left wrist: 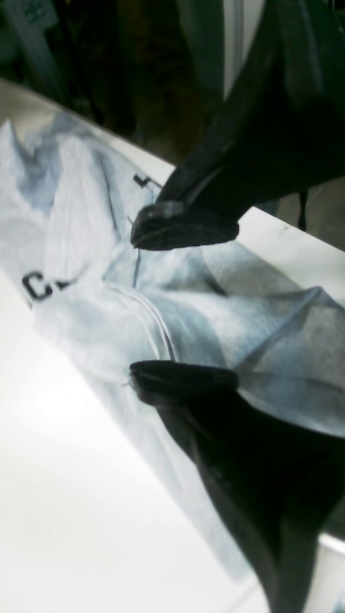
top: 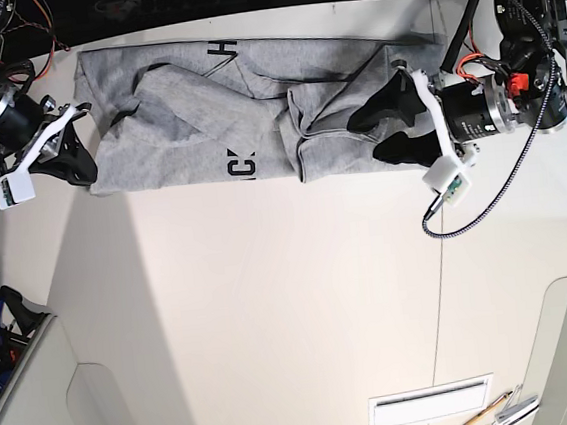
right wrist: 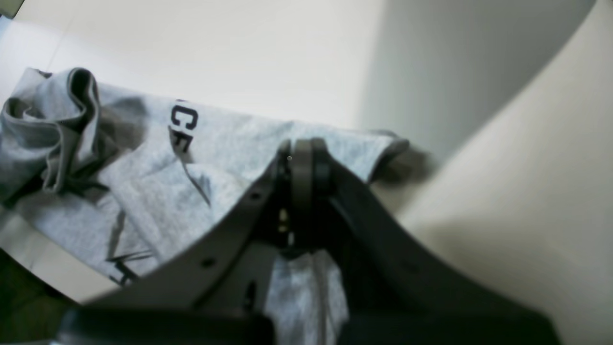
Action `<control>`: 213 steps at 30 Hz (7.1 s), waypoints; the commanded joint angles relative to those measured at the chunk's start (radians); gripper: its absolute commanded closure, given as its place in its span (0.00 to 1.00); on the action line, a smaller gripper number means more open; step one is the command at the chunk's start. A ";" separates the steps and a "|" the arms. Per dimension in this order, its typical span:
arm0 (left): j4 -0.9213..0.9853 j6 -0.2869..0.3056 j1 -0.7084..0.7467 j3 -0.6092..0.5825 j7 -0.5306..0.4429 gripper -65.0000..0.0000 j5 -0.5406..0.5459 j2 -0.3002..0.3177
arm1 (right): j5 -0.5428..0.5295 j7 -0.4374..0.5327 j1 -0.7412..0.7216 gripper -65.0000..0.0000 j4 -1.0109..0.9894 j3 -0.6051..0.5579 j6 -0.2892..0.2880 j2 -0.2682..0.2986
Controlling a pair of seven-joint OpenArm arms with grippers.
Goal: Fold the T-shirt properly
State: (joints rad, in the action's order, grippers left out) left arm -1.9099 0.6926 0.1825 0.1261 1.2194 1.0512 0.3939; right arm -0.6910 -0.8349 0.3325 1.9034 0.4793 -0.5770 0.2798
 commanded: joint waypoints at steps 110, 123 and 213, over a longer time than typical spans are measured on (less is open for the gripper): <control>-0.002 0.006 0.097 -0.196 -0.055 0.66 0.085 0.005 | -0.397 -0.154 0.010 0.58 -0.091 0.179 -0.055 0.010; -0.002 0.006 0.050 -0.196 -0.055 0.66 0.085 0.005 | -0.151 0.003 0.008 1.00 -0.064 -0.137 -0.047 -0.014; -0.002 0.006 0.049 -0.196 -0.056 0.66 0.113 0.005 | -0.252 -0.040 -0.011 0.43 -0.393 -0.048 -0.048 -0.048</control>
State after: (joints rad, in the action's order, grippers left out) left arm -1.8927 0.6926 0.2405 -0.0753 1.1816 1.1362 0.3935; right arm -0.9474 -0.8726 0.3214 1.4998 0.4294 -0.6250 0.2237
